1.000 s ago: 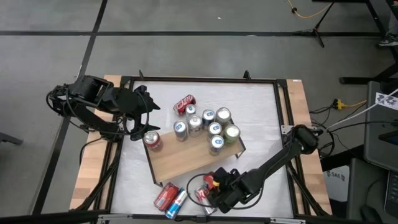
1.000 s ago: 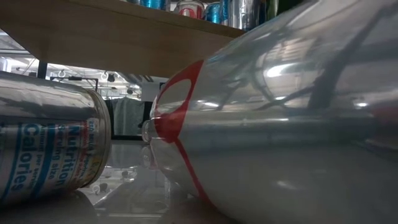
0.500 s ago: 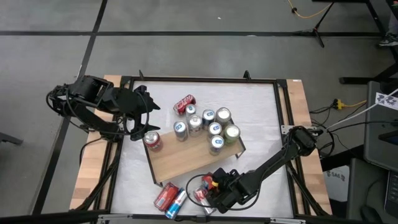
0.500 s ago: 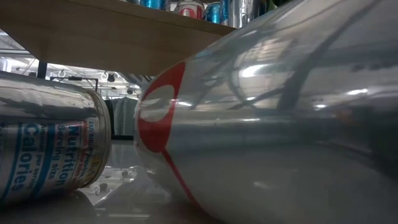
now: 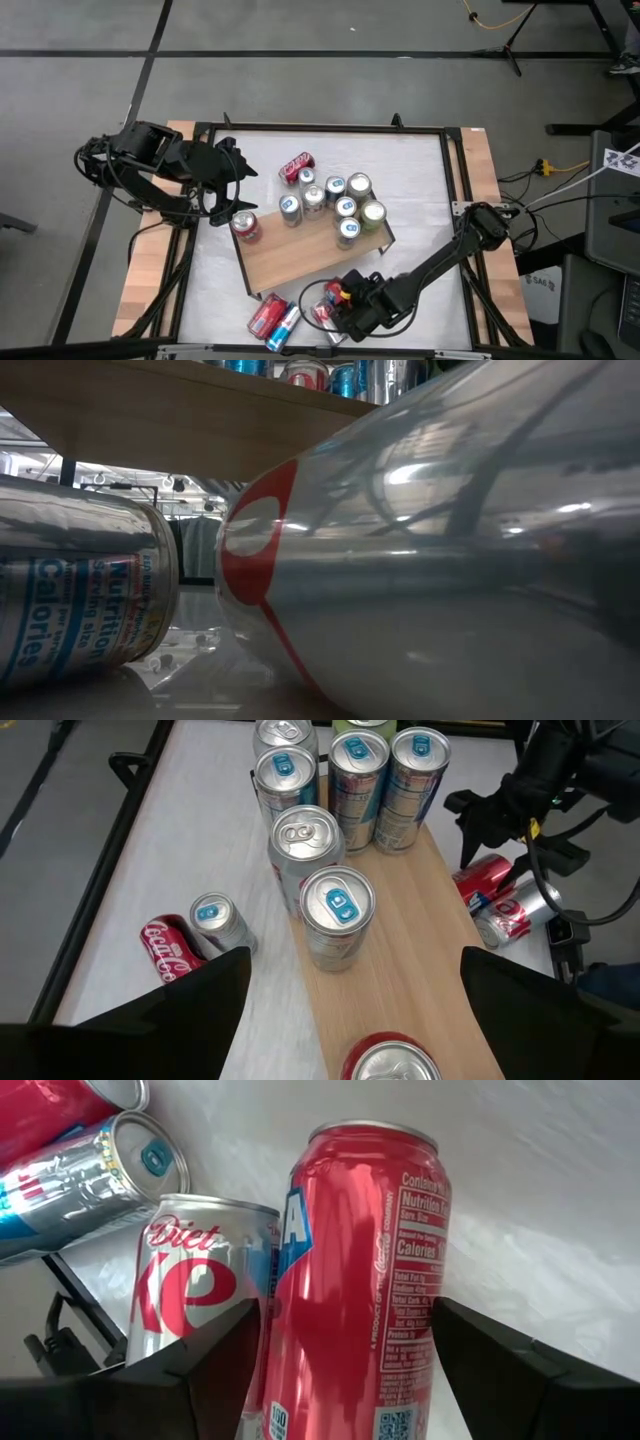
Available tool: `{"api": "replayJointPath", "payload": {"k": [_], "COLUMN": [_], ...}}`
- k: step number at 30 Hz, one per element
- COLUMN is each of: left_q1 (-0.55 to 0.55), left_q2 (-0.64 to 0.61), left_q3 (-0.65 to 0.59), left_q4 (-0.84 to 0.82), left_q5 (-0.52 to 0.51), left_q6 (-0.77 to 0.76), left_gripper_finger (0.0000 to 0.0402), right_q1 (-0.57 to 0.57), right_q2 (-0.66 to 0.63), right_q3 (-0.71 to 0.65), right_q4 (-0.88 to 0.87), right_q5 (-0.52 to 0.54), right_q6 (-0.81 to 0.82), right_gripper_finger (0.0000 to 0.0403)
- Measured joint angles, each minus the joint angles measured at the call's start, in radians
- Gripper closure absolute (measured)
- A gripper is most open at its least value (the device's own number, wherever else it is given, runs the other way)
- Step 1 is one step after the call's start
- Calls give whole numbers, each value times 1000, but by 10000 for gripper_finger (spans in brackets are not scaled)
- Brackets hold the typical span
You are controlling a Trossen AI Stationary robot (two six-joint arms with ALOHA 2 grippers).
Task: Place canned beverage on shelf
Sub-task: Put the red soda can on the shelf aligned with the other red soda can
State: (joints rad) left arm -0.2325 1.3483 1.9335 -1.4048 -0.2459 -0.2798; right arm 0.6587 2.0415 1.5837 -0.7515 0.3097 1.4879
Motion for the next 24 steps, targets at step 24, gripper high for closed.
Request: {"api": "replayJointPath", "payload": {"k": [24], "left_q1": [0], "left_q2": [0], "left_q3": [0], "left_q4": [0], "left_q5": [0], "left_q6": [-1], "left_gripper_finger": [50], "right_q1": [-31], "right_q2": [7], "right_q3": [0], "right_q4": [-11], "right_q5": [-33], "right_q6": [-9], "right_gripper_finger": [14]}}
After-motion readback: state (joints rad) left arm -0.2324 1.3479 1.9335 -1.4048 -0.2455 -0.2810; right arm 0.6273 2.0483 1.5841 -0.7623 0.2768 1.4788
